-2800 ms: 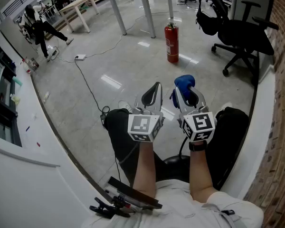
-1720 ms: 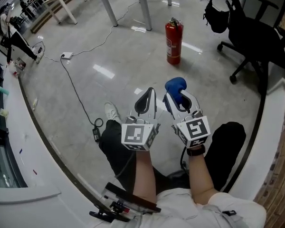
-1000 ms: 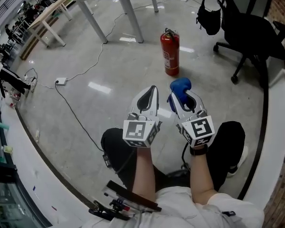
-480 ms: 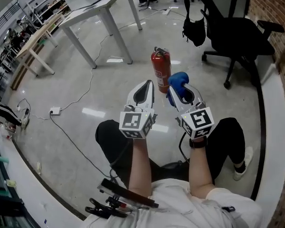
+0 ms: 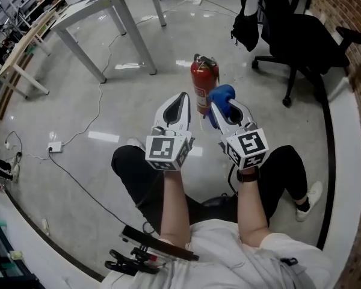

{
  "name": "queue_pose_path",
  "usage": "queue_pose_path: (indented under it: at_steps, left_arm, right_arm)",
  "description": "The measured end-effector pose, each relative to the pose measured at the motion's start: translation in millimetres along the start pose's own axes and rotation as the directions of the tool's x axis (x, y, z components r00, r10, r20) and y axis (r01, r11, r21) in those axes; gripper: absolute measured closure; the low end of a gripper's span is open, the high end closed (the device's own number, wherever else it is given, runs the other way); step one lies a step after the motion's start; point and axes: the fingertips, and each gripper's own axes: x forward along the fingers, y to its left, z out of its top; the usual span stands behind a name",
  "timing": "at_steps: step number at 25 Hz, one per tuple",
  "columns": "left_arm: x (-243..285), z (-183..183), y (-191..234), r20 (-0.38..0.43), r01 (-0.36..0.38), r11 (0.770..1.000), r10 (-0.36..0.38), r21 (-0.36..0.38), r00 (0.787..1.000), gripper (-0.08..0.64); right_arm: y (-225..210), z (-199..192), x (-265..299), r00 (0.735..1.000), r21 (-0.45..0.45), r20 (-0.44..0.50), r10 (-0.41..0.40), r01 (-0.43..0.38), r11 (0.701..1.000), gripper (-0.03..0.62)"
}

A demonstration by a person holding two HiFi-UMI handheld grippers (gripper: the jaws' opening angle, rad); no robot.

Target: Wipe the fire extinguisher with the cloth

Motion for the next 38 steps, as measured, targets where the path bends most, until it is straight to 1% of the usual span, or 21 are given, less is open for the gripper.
queue_pose_path:
  at_steps: [2,6,9,12,15,17,18,20,22,23,25,27,30,31,32,33,34,35,36,37,38]
  left_arm:
    - [16,-4,20,-0.001,0.025,1.0,-0.025,-0.002,1.0,0.56]
    - [50,-9,62,-0.02,0.076,0.997,-0.075,0.025,0.997,0.56]
    - [78,-15,95,-0.024,0.12,0.993,-0.119,0.02,0.993,0.56]
    - [109,-21,120,-0.044,0.175,0.984,-0.174,0.017,0.984,0.56]
    - [136,-34,136,-0.054,0.216,0.976,-0.216,-0.005,0.975,0.56]
    - [149,-48,142,-0.065,0.231,0.973,-0.231,-0.015,0.971,0.56]
    - [155,-56,145,-0.072,0.231,0.973,-0.231,-0.015,0.97,0.56]
    - [168,-70,154,-0.086,0.226,0.974,-0.227,-0.023,0.97,0.56]
    - [181,-83,165,-0.092,0.22,0.974,-0.224,-0.052,0.97,0.56]
    - [186,-90,169,-0.094,0.218,0.974,-0.224,-0.069,0.97,0.56]
    - [194,-104,177,-0.11,0.22,0.971,-0.229,-0.091,0.967,0.56]
    - [201,-113,184,-0.131,0.231,0.969,-0.241,-0.091,0.962,0.56]
    - [214,-121,196,-0.143,0.253,0.963,-0.265,-0.093,0.954,0.56]
    - [217,-123,203,-0.148,0.254,0.963,-0.266,-0.095,0.953,0.56]
    - [220,-126,210,-0.155,0.251,0.963,-0.263,-0.094,0.952,0.56]
    - [222,-128,218,-0.161,0.248,0.964,-0.26,-0.091,0.952,0.56]
    - [225,-128,225,-0.166,0.247,0.965,-0.259,-0.086,0.952,0.56]
    - [228,-128,233,-0.17,0.245,0.966,-0.256,-0.081,0.952,0.56]
    - [231,-129,241,-0.173,0.238,0.968,-0.248,-0.077,0.953,0.56]
    - [233,-130,251,-0.175,0.226,0.971,-0.236,-0.077,0.956,0.56]
    - [235,-131,261,-0.173,0.212,0.974,-0.224,-0.084,0.959,0.56]
  right_arm:
    - [-8,-3,23,0.999,0.018,-0.01,-0.035,0.036,0.999,0.511]
    - [-25,2,67,0.995,0.071,0.002,-0.104,0.103,0.992,0.511]
    - [-31,-6,108,0.992,0.038,-0.021,-0.127,0.128,0.991,0.512]
    - [-40,-11,138,0.985,0.015,-0.044,-0.167,0.168,0.986,0.512]
    - [-54,-13,158,0.979,-0.007,-0.076,-0.19,0.19,0.982,0.515]
    - [-65,-14,163,0.974,-0.034,-0.107,-0.201,0.198,0.98,0.515]
    - [-71,-13,166,0.972,-0.044,-0.125,-0.199,0.195,0.98,0.515]
    - [-78,-10,178,0.972,-0.061,-0.166,-0.164,0.156,0.986,0.517]
    - [-81,-12,198,0.969,-0.087,-0.223,-0.108,0.09,0.992,0.517]
    - [-81,-17,208,0.962,-0.099,-0.261,-0.076,0.052,0.994,0.517]
    - [-81,-31,225,0.941,-0.093,-0.338,-0.017,-0.016,0.996,0.517]
    - [-87,-40,239,0.917,-0.089,-0.399,0.018,-0.059,0.994,0.517]
    - [-98,-49,263,0.867,-0.147,-0.496,0.037,-0.126,0.981,0.517]
    - [-101,-54,271,0.85,-0.156,-0.526,0.034,-0.136,0.978,0.517]
    - [-104,-60,279,0.838,-0.156,-0.545,0.018,-0.123,0.98,0.515]
    - [-107,-65,287,0.835,-0.156,-0.551,-0.018,-0.082,0.984,0.515]
    - [-111,-71,293,0.835,-0.168,-0.545,-0.079,-0.016,0.986,0.515]
    - [-115,-77,300,0.829,-0.2,-0.535,-0.162,0.062,0.978,0.514]
    - [-118,-84,306,0.809,-0.25,-0.53,-0.253,0.136,0.959,0.512]
    - [-119,-93,311,0.776,-0.306,-0.532,-0.339,0.197,0.931,0.512]
    - [-120,-103,316,0.736,-0.355,-0.538,-0.411,0.244,0.903,0.512]
